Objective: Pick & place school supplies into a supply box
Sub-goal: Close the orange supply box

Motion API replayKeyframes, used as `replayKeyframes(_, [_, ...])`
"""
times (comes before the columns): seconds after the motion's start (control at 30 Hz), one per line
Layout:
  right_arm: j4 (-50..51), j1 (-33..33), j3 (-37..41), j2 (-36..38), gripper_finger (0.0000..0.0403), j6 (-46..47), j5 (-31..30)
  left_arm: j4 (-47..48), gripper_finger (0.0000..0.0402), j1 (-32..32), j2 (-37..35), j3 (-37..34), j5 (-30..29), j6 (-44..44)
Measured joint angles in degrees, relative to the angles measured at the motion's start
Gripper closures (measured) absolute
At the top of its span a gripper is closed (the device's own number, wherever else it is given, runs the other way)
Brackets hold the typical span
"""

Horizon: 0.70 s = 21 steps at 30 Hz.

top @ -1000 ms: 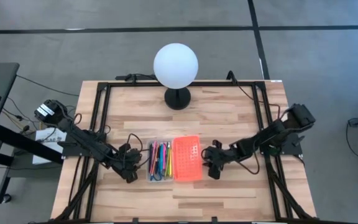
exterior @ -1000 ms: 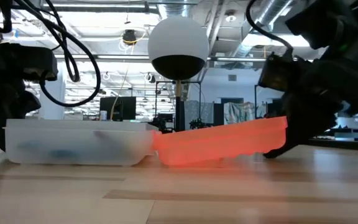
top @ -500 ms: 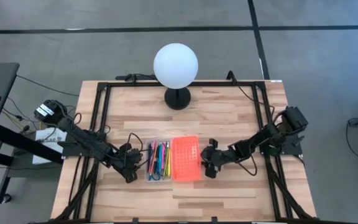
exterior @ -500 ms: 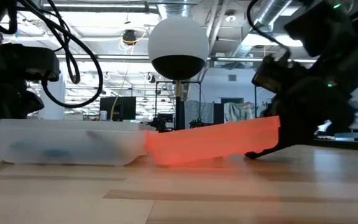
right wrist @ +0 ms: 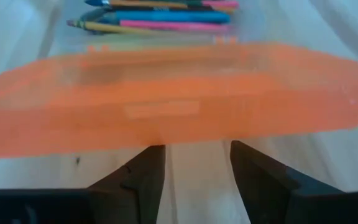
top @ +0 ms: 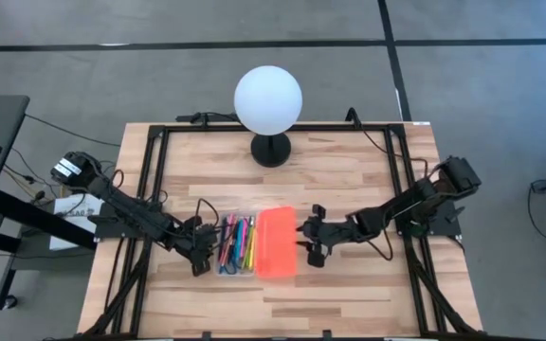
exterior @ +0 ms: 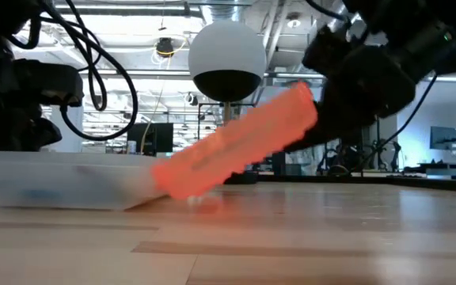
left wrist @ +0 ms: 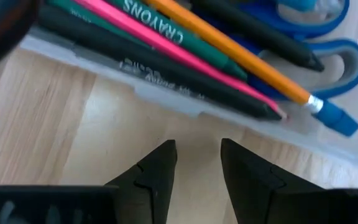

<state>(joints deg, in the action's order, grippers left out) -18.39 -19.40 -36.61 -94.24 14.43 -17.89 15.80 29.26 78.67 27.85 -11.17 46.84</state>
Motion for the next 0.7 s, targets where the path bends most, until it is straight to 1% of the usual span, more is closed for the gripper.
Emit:
replayKeyframes(0.23, [6.3,0.3,-6.3,0.5,0.0236,-5.6,1.0,-3.6,0.0272,-0.5,-0.1,-1.8,-1.0,-0.1])
replayKeyframes(0.33, [9.4,0.9,-9.1,0.4,0.0239,-7.3,1.4,-3.7,0.0272,-0.5,0.0,-1.8,-1.1,-0.4])
replayKeyframes(0.47, [10.4,2.0,-11.8,0.3,0.0243,-9.5,2.0,-3.9,0.0272,-0.6,0.1,-1.9,-1.8,-1.5])
replayKeyframes(0.7, [11.2,5.1,-14.5,0.3,0.0246,-10.9,6.0,-5.2,0.0272,-0.6,0.2,-2.0,-4.2,-3.1])
